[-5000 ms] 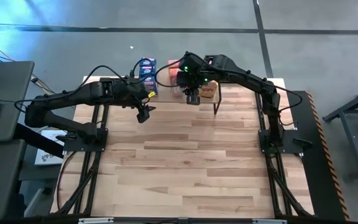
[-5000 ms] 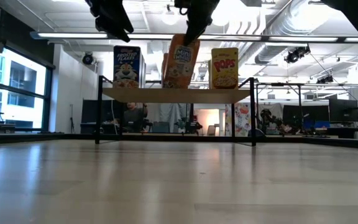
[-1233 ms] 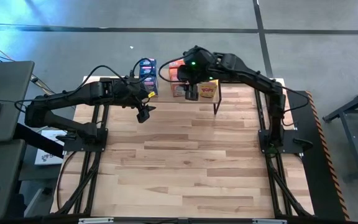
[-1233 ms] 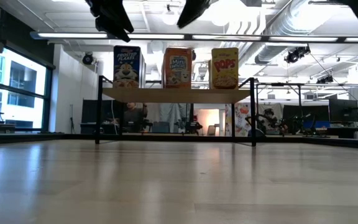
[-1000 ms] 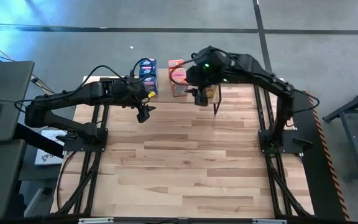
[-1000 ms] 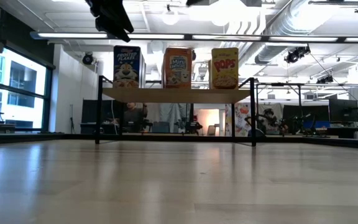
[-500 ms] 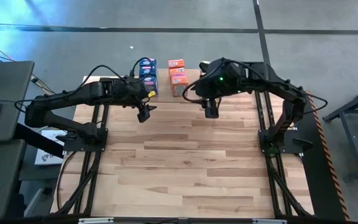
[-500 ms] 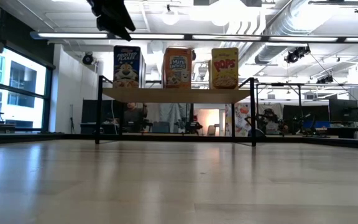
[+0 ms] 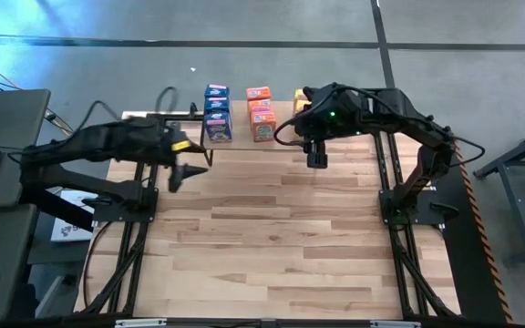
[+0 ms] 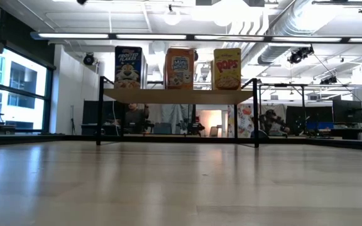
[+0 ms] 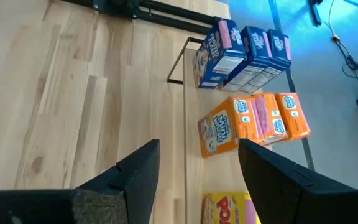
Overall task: Stack cereal on shelf
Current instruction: Return to Home Position
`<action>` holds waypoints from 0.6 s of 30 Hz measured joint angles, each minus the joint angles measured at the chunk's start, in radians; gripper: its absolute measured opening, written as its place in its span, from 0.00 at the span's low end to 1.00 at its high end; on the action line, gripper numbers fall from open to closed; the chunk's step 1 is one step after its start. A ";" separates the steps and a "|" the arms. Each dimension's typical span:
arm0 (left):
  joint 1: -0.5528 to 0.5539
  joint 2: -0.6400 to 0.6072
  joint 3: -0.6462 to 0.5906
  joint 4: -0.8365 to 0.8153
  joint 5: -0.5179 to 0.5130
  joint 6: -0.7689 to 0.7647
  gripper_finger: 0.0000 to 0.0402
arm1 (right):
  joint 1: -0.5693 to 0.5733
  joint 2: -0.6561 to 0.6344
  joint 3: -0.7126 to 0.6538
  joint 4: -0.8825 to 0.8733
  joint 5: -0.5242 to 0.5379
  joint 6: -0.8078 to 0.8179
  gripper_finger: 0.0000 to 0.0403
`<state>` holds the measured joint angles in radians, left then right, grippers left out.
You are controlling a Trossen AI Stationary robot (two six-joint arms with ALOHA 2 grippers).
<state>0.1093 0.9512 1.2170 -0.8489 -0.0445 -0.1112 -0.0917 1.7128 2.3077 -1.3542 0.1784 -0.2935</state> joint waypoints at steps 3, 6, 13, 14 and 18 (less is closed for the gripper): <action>-0.045 -0.097 -0.048 0.079 0.000 0.002 0.67 | -0.002 -0.009 0.000 -0.004 0.000 0.002 0.52; -0.081 -0.204 -0.135 0.148 -0.001 0.006 0.67 | -0.002 -0.015 0.000 -0.019 0.000 0.012 0.52; -0.128 -0.412 -0.386 0.237 -0.049 -0.069 0.67 | -0.002 -0.036 0.000 -0.046 -0.008 0.023 0.52; -0.132 -0.438 -0.424 0.254 -0.054 -0.071 0.67 | -0.002 -0.040 0.000 -0.044 -0.017 0.016 0.52; -0.149 -0.529 -0.562 0.368 -0.053 -0.070 0.67 | -0.006 -0.041 0.000 -0.029 -0.081 -0.021 0.52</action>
<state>-0.0398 0.4220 0.6549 -0.4807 -0.0977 -0.1812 -0.0976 1.6714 2.3077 -1.3832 0.0970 -0.3145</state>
